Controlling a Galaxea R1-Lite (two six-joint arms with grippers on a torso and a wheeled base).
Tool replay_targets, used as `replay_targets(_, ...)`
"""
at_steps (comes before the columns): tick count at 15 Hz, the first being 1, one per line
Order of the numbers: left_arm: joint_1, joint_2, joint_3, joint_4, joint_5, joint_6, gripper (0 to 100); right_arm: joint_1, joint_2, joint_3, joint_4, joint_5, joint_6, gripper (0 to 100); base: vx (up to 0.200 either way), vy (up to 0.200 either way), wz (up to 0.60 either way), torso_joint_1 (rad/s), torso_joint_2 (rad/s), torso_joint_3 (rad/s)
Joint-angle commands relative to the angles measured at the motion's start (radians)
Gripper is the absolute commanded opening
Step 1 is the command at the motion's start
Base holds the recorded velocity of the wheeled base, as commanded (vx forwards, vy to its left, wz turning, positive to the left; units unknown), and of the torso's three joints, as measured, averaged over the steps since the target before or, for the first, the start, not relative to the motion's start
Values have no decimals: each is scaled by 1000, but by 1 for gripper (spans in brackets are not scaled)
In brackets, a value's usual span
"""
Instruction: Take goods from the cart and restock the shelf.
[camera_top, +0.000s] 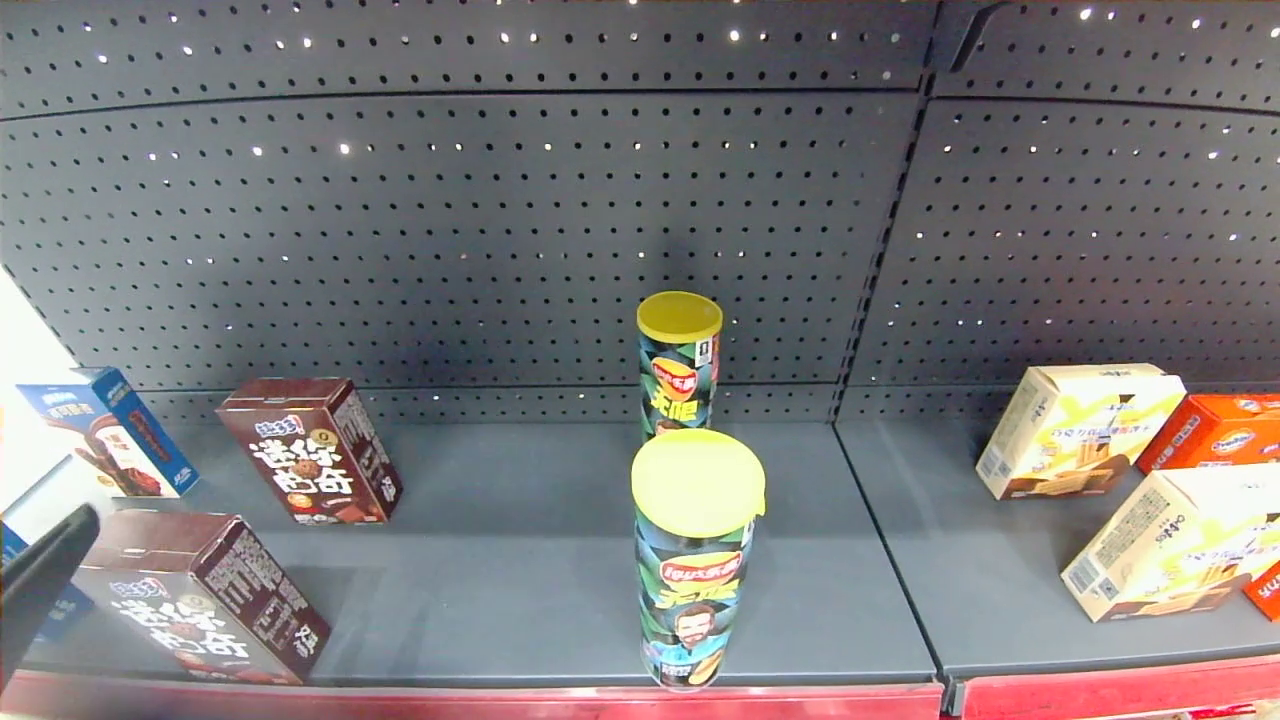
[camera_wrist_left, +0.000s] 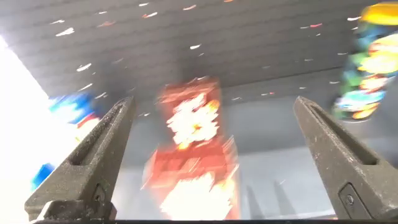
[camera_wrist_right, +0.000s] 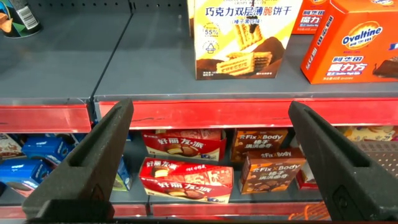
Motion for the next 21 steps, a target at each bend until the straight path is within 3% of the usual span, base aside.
replay_targets(1, 93, -269, 172, 44, 5, -1, 100, 0, 1, 0, 0, 0, 0, 100, 0, 0, 0, 0, 0, 0)
replay_targets(4, 168, -509, 304, 161, 2, -1, 100, 0, 1, 0, 0, 0, 0, 100, 0, 0, 0, 0, 0, 0)
replay_targets(6, 170, -520, 304, 228, 4, -35, 100, 0, 1, 0, 0, 0, 0, 100, 0, 0, 0, 0, 0, 0)
replay_targets(8, 170, -520, 304, 311, -33, -53, 100, 0, 1, 0, 0, 0, 0, 100, 0, 0, 0, 0, 0, 0)
replay_targets(10, 193, -520, 304, 380, -32, -104, 100, 0, 1, 0, 0, 0, 0, 100, 0, 0, 0, 0, 0, 0)
replay_targets(11, 216, -520, 304, 383, -39, -101, 100, 0, 1, 0, 0, 0, 0, 100, 0, 0, 0, 0, 0, 0)
replay_targets(12, 275, -529, 304, 385, -70, -98, 100, 0, 1, 0, 2, 0, 0, 100, 0, 0, 0, 0, 0, 0)
replay_targets(13, 347, -589, 304, 394, -148, -101, 100, 0, 1, 0, 0, 0, 0, 100, 0, 0, 0, 0, 0, 0)
replay_targets(15, 318, -609, 304, 426, -233, -138, 100, 0, 1, 0, 2, 0, 0, 100, 0, 0, 0, 0, 0, 0)
replay_targets(18, 317, -616, 304, 446, -237, -139, 100, 0, 1, 0, 2, 0, 0, 100, 0, 0, 0, 0, 0, 0)
replay_targets(21, 317, -616, 304, 446, -259, -118, 100, 0, 1, 0, 0, 0, 0, 100, 0, 0, 0, 0, 0, 0)
